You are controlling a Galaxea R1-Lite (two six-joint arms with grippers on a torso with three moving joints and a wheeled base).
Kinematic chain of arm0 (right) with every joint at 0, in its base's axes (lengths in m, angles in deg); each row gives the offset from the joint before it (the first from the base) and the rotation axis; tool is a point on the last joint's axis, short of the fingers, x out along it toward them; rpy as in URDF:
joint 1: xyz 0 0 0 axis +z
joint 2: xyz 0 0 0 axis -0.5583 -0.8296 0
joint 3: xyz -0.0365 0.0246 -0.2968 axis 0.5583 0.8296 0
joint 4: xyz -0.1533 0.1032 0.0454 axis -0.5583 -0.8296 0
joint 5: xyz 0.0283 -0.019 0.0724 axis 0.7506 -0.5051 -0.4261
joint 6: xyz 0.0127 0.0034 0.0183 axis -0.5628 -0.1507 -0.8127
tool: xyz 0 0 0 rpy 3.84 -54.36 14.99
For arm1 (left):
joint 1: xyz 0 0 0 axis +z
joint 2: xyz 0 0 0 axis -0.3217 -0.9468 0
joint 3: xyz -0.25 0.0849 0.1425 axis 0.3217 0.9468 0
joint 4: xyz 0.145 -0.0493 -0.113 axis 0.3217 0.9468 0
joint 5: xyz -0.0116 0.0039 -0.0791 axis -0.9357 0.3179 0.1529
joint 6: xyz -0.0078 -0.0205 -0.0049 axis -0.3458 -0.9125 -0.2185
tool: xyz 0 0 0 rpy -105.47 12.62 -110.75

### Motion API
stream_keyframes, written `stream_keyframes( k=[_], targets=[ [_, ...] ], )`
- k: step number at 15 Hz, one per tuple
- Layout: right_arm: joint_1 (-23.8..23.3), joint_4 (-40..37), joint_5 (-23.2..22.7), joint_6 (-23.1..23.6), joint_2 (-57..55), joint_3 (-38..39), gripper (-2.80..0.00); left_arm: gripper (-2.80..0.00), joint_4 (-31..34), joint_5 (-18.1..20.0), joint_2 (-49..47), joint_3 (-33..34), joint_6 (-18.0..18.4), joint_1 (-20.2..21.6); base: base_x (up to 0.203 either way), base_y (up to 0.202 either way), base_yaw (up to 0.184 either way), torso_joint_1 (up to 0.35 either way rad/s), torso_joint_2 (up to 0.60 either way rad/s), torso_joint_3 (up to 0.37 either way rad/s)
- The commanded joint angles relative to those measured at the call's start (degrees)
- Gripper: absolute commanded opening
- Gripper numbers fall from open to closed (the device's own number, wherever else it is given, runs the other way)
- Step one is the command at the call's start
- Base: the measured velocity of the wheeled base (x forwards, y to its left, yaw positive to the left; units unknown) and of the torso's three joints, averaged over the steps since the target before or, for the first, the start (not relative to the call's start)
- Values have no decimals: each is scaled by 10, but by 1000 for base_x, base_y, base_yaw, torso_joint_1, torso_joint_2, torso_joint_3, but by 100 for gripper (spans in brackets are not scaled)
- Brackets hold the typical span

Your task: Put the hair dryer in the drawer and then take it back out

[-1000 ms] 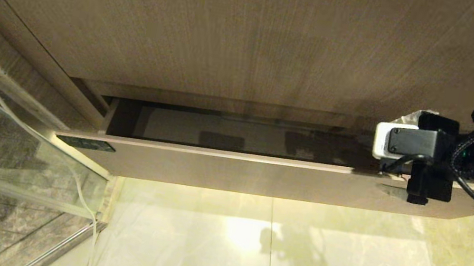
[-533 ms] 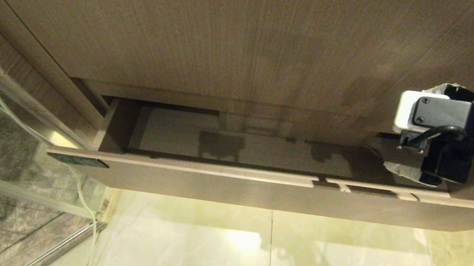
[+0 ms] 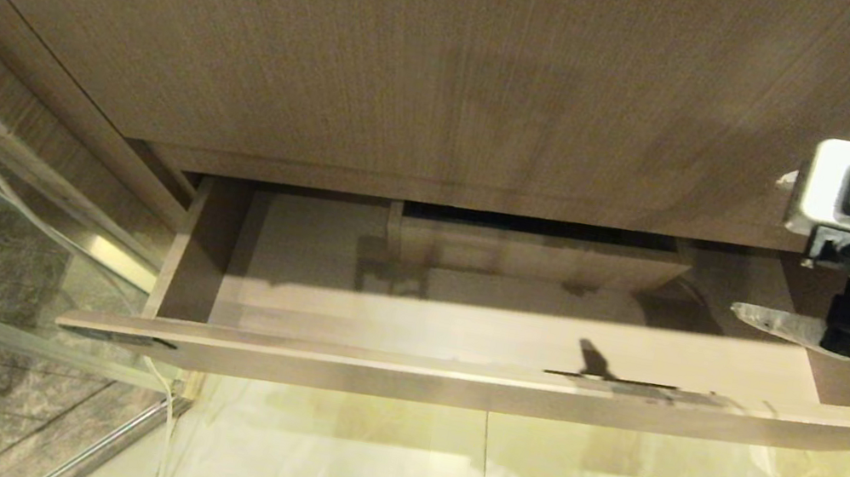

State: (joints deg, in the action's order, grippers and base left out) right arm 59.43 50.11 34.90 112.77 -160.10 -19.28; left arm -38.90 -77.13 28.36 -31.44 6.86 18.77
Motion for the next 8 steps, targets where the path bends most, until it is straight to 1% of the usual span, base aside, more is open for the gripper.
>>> stream_keyframes(
  k=[1, 4, 5, 8],
  targets=[
    [1, -11, 0, 3, 25, 5, 0, 0, 0, 0, 0, 0, 0, 0, 0, 0, 0, 0, 0, 0],
    [0, -14, 1, 5, 36, 4, 0, 0, 0, 0, 0, 0, 0, 0, 0, 0, 0, 0, 0, 0],
    [0, -18, 2, 5, 43, 5, -280, 0, 0, 0, 0, 0, 0, 0, 0, 0, 0, 0, 0, 0],
    [0, -18, -1, 2, 61, -3, -280, 0, 0, 0, 0, 0, 0, 0, 0, 0, 0, 0, 0, 0]
  ],
)
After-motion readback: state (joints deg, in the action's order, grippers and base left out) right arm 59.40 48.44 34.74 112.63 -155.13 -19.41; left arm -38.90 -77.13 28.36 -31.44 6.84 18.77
